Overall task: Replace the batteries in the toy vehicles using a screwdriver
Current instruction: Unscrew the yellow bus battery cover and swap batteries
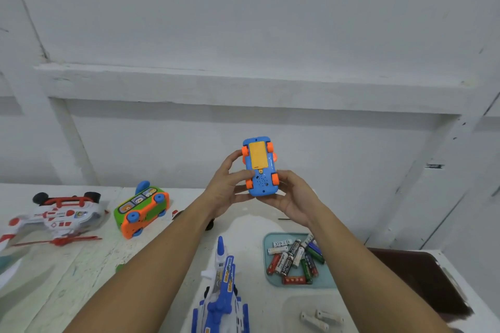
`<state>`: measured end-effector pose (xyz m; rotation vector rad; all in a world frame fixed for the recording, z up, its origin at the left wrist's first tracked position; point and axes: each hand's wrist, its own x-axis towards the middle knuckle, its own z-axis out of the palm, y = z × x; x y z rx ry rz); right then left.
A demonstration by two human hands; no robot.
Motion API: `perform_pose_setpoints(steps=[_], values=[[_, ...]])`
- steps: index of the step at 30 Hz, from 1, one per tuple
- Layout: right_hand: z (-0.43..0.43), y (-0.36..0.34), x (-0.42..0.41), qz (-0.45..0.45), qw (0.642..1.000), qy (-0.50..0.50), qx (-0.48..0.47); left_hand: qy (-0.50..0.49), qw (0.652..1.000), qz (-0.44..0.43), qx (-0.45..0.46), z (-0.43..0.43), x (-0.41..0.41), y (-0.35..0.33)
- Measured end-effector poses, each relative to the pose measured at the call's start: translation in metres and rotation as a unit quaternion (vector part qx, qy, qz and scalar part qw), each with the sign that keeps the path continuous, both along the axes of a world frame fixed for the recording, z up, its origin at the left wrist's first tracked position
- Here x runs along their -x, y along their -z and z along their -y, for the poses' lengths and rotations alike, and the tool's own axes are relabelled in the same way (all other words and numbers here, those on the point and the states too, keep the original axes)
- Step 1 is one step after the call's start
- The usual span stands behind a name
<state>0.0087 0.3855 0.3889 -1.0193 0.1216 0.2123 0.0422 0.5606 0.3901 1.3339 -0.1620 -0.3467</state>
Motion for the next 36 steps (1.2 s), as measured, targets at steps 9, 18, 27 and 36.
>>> perform_pose_setpoints(steps=[9,18,27,36], values=[[0.006,0.010,0.002,0.009,0.995,-0.011,0.101,-0.015,0.999,0.014,-0.035,0.012,0.004,0.008],[0.050,0.026,-0.018,-0.027,0.968,0.015,0.251,-0.011,0.998,-0.033,-0.052,0.019,0.005,0.026],[0.105,0.063,-0.024,-0.111,0.730,-0.026,0.674,0.004,0.997,-0.060,-0.043,0.017,0.004,0.030],[0.129,0.066,-0.001,-0.094,0.814,-0.026,0.572,0.021,0.996,-0.086,-0.017,0.014,0.008,0.029]])
